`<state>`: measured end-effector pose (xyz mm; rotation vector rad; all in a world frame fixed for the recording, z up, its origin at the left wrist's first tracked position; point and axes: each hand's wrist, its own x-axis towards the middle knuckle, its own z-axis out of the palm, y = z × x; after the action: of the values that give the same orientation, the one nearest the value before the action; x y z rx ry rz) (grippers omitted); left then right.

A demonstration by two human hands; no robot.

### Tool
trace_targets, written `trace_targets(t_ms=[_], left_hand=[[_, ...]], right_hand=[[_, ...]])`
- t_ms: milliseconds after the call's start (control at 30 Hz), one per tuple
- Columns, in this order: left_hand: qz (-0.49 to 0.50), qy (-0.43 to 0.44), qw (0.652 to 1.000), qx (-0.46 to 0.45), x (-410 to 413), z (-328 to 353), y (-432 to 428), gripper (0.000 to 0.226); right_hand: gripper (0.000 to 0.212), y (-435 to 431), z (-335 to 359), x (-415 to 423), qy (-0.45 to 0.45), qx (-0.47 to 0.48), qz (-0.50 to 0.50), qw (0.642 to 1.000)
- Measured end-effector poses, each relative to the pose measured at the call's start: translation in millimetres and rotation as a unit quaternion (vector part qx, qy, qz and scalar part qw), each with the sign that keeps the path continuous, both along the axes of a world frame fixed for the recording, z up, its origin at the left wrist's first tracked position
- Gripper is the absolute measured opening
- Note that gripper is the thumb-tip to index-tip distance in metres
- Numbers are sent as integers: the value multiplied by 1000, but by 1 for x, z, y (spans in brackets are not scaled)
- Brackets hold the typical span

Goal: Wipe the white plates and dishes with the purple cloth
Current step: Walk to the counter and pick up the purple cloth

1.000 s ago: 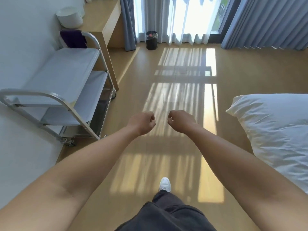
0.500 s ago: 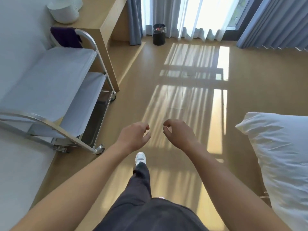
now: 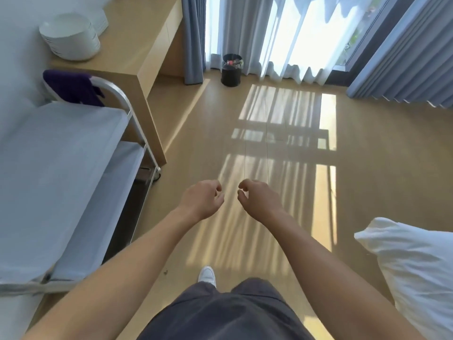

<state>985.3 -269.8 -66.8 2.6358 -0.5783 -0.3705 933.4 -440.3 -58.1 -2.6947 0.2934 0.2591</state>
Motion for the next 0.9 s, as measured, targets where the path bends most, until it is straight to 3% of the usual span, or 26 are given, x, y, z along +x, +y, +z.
trace_targets(t_ms=[533, 667, 900], left_hand=[[29, 3, 998, 52, 280, -27, -81, 25], [46, -5, 996, 76, 352, -18, -110, 25], [60, -109, 983, 133, 439, -4, -120, 29]], right_hand=[[28, -86, -28, 292, -9, -12, 32, 999], [25, -118, -21, 376, 0, -36, 78, 996], [27, -128, -12, 489, -44, -112, 229, 966]])
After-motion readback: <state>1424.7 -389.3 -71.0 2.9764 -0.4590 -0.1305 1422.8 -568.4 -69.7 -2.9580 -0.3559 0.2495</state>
